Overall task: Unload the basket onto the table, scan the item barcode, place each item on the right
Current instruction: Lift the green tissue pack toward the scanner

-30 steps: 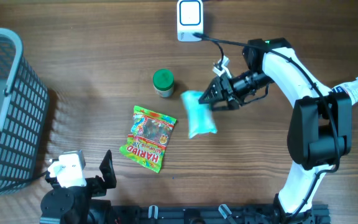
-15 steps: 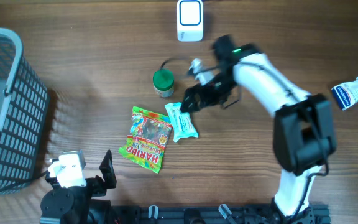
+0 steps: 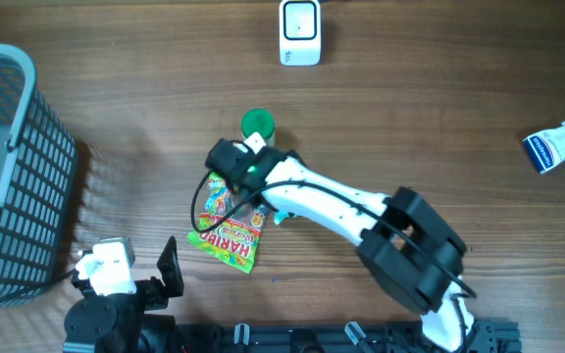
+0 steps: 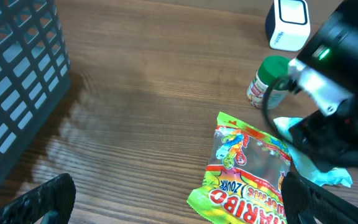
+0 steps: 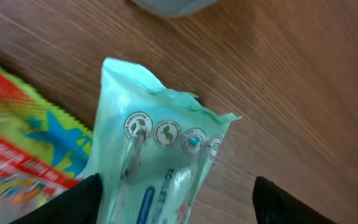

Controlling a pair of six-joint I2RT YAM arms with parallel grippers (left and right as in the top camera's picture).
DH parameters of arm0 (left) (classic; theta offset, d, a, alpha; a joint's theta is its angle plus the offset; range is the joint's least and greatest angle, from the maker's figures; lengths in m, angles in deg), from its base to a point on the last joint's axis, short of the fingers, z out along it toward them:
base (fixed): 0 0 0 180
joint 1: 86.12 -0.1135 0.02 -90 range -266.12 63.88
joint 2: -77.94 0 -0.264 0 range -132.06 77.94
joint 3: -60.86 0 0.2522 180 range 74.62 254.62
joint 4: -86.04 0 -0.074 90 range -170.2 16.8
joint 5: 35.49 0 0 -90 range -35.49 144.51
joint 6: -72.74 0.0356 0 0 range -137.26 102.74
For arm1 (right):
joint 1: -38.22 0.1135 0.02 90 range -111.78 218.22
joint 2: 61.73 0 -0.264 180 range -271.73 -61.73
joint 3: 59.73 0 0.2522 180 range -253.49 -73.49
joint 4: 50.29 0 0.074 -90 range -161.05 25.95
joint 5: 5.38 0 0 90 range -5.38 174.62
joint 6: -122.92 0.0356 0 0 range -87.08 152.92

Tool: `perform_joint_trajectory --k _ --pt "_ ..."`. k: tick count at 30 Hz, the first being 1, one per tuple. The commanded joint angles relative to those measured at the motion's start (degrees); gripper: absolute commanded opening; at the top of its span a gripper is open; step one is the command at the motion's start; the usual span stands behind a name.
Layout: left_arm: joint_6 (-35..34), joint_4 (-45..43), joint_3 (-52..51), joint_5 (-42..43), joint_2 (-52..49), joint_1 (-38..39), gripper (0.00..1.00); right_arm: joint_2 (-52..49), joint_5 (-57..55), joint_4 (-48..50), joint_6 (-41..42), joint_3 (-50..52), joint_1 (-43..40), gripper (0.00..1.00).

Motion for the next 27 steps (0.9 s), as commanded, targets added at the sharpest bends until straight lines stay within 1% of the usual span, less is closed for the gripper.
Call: perform_joint_trajectory --k 1,4,5,6,7,8,9,13,14,16,18,20,21,23,25,26,27 --pt "-0.2 -0.2 -0.1 -0.5 0.2 0.4 1.00 -4.3 -4.7 -1.0 3.8 -0.4 1.3 0.78" --pt "-0.2 -0.2 -0.1 -0.5 0.2 0.4 1.00 -5.2 -1.8 -1.7 4.3 -0.4 1.6 0.77" --pt "-0.2 -0.2 -0.1 -0.5 0.2 0.4 1.00 -5.2 -0.3 -1.6 4.3 -0.4 1.6 0.73" --pt "-0.2 -0.2 -0.1 -0.5 0.2 0.4 1.00 -5.2 1.1 -1.5 4.4 -0.4 1.5 0.64" --pt "-0.2 -0.2 -0.1 -0.5 0.2 0.4 1.00 -5.2 1.9 -2.0 7.2 -0.4 0.7 0.22" --pt "-0.2 -0.2 -0.1 -0.5 0.2 0.4 1.00 -5.3 1.9 -2.3 8.8 -0.3 0.2 0.07" --pt "-0.2 -0.2 -0.1 -0.5 0.2 0.4 1.00 -5.3 1.9 -2.5 10.3 0.0 -0.4 0.05" --pt "-0.2 -0.2 -0.1 -0.5 0.2 0.4 1.00 -5.2 2.6 -4.7 11.5 0.1 -3.3 0.05" --pt "-0.2 -0.2 -0.1 -0.5 0.2 0.4 1.00 -5.2 4.0 -5.7 11.4 -0.6 -4.1 0.04" --pt "-0.2 -0.2 -0.1 -0.5 0.2 0.4 1.00 -4.6 11.3 -9.8 9.1 -3.7 -7.0 0.04" --pt "-0.2 -0.2 -0.1 -0.5 0.2 0.4 1.00 -3.1 23.9 -14.3 3.7 -8.0 -10.8 0.04" --pt "-0.2 -0.2 -0.1 -0.5 0.2 0.4 1.00 -0.7 45.3 -16.5 -6.3 -11.4 -15.9 0.04" --pt "-0.2 -0.2 -0.1 -0.5 0.2 0.4 1.00 0.7 61.2 -17.6 -11.6 -12.2 -19.6 0.04" --pt "-0.2 -0.2 -0.1 -0.5 0.2 0.4 1.00 1.6 79.3 -19.5 -17.7 -12.2 -25.1 0.04" --pt "-0.2 -0.2 -0.1 -0.5 0.2 0.4 1.00 1.5 88.9 -21.3 -20.5 -11.9 -30.3 0.05" --pt "-0.2 -0.2 -0.1 -0.5 0.2 0.4 1.00 1.4 95.6 -20.1 -20.6 -10.6 -33.9 0.04" --pt "-0.2 -0.2 -0.1 -0.5 0.2 0.4 1.00 1.4 99.5 -19.1 -21.0 -9.7 -35.5 0.04"
